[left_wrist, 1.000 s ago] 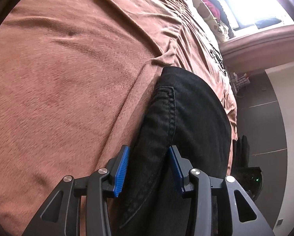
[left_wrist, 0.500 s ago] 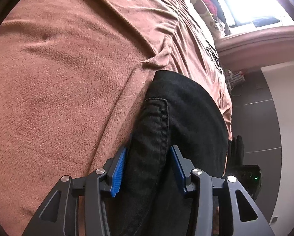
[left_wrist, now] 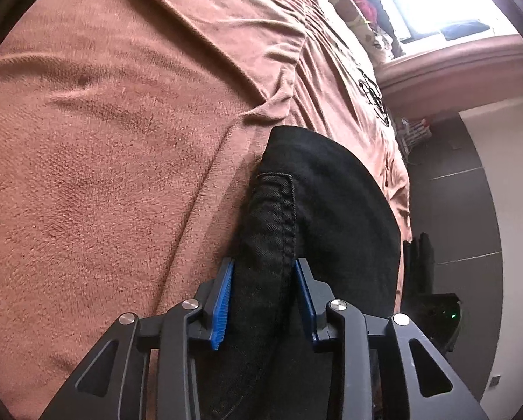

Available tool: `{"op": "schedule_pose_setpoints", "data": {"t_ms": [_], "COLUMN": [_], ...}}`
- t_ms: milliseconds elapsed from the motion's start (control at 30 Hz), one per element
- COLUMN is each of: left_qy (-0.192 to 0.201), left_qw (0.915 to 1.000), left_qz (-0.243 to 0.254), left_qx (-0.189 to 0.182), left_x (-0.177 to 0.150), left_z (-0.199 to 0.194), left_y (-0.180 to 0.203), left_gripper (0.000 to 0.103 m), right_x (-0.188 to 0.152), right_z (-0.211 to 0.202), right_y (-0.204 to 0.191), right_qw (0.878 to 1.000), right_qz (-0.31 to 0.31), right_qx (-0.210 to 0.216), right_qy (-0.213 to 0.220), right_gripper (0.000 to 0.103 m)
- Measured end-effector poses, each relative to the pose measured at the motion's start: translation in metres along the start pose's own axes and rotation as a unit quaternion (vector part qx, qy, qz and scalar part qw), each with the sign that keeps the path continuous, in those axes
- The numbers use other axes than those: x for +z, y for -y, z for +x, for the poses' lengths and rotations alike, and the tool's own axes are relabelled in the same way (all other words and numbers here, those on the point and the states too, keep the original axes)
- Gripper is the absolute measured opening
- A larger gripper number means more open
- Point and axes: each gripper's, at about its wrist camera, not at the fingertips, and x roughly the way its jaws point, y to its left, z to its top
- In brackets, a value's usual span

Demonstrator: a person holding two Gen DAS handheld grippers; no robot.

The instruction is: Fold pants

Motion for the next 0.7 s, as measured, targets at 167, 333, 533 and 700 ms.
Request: {"op": "schedule_pose_setpoints", "data": {"t_ms": [167, 333, 533, 700], "left_qy": [-0.012, -0.020, -0.032, -0.041], "left_qw": [0.9999, 0.9997, 0.9992, 0.9988], "left_qz": [-0.003, -0.008, -0.012, -0.008], "left_qx": [-0.001, -0.007, -0.021, -0.025], "left_x": [0.007, 0.015, 0.027, 0.035], "left_z": [0.008, 0.015, 0.025, 0.031], "left_y": [-0.004, -0.005, -0.007, -0.004], "left_gripper": [0.036, 0.037, 0.038, 0.039], "right_x": [0.003, 0.009, 0.010, 0.008], "right_z": [0.002, 0.010, 0.015, 0.014], "right_y": [0.006, 0.002, 0.001, 0.002], "right_qw": [1.000, 1.000, 1.000, 1.000], "right_qz": [0.014, 0.018, 0.010, 0.012], "right_qx": [0.014, 0.017, 0.014, 0.018], "right_qy": [0.002, 0.000, 0.001, 0.005], "right_gripper": [0.067, 0.073, 0.073, 0.070]}}
